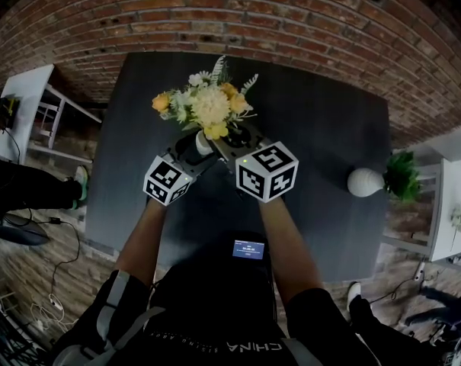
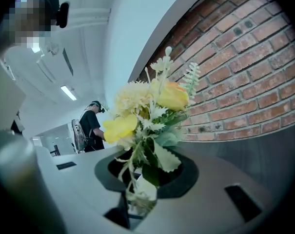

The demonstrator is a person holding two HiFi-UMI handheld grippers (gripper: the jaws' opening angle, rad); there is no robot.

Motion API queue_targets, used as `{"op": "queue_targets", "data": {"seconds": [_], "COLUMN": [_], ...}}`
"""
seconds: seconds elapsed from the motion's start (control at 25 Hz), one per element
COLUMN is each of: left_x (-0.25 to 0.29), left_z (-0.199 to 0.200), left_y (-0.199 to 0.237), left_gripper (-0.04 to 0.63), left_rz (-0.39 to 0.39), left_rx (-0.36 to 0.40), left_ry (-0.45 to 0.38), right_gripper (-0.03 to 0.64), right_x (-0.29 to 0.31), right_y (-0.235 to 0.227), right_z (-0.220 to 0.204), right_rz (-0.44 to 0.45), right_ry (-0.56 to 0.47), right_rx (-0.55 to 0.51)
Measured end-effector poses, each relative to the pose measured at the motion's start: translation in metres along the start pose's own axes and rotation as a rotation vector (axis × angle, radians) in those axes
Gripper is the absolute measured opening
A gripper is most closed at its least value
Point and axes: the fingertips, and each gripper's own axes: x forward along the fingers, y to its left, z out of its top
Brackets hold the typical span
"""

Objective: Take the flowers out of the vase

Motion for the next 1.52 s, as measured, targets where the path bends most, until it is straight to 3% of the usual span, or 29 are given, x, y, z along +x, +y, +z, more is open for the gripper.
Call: {"op": "queue_targets", "data": {"seconds": [0.4, 1.52], "left_x": [-0.004, -0.074], "left_z": [0.006, 0.034], "left_y": [-0.002, -0.018], "left_gripper": [0.308, 0.307], "left_rz": [-0.003, 0.118], "left_rx": [-0.013, -0.006], "left_ry": [0.009, -0.051], "right_gripper": [0.101, 0.101], "right_x": [-0.010, -0.067], "right_y": [0.010, 0.077], "right_z": [0.029, 0.135], "right_rz": [0.014, 0.067], "right_ry": [-0.070, -0.293], "right_rx": [0.003, -0.092]}}
